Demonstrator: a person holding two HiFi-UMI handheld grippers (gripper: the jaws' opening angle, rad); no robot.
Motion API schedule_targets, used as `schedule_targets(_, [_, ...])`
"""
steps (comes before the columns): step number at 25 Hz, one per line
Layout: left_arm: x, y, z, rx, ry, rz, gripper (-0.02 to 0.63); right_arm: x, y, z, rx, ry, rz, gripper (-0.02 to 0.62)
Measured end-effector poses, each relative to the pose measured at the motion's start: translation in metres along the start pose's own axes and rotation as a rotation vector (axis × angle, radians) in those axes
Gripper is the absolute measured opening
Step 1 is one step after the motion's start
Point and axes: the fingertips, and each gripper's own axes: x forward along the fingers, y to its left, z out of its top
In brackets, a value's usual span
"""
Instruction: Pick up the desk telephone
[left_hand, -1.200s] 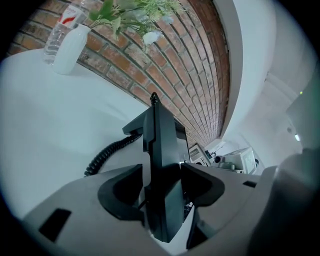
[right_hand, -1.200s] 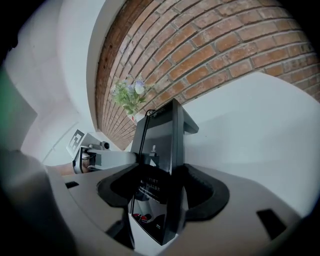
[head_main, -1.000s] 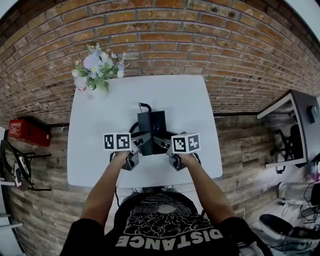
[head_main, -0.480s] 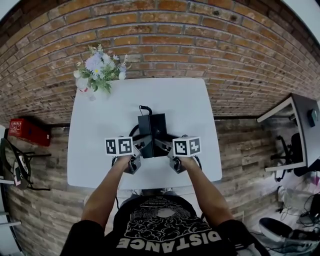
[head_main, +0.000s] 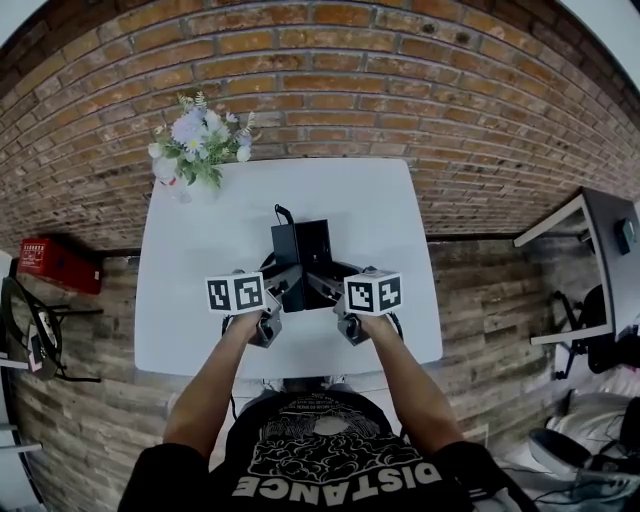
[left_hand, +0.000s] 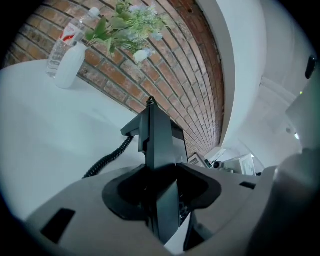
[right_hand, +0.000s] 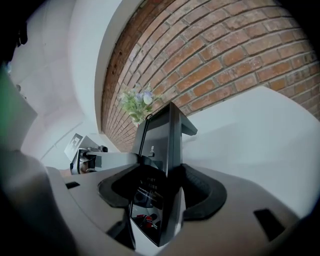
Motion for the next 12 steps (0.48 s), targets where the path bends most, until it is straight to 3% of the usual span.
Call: schedule_targets(12, [-0.024, -0.035, 0.049, 0.114, -0.085, 0.002, 0.189, -0.015, 0.035, 0.054, -0.098, -0.100, 0.013, 0.255])
